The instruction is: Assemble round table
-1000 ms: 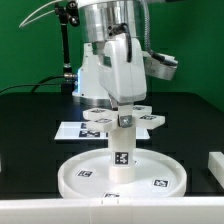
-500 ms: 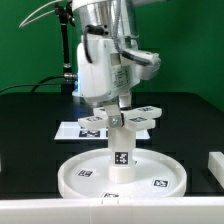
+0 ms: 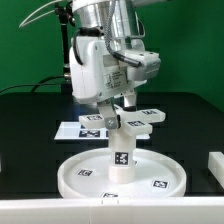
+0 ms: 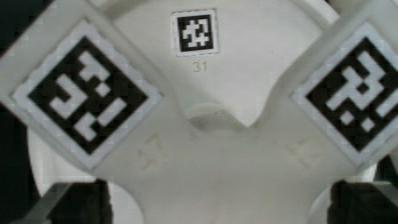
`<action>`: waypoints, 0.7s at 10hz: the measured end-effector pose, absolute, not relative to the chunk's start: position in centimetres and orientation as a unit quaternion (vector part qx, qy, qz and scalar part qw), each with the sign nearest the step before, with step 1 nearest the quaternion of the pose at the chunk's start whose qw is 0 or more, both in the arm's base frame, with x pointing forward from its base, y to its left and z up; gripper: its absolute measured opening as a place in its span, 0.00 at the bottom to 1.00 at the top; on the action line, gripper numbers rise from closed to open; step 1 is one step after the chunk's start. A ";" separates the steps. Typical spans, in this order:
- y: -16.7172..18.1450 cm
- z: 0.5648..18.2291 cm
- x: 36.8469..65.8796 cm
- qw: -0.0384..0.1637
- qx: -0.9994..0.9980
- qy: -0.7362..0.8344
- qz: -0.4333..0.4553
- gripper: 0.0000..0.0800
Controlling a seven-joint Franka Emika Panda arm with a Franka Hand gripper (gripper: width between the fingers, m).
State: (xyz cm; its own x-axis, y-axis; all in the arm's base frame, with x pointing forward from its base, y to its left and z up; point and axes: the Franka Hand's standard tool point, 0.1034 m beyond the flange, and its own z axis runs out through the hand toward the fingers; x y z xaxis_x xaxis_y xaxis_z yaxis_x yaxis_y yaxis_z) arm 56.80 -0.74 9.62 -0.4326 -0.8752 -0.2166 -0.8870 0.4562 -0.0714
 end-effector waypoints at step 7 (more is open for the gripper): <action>0.0 12.9 57.3 0.134 -0.543 0.828 0.041 0.81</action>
Offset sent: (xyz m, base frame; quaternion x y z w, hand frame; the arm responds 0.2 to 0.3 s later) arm -0.0045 0.0045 0.0319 -0.0187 -0.0325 -0.0052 0.9993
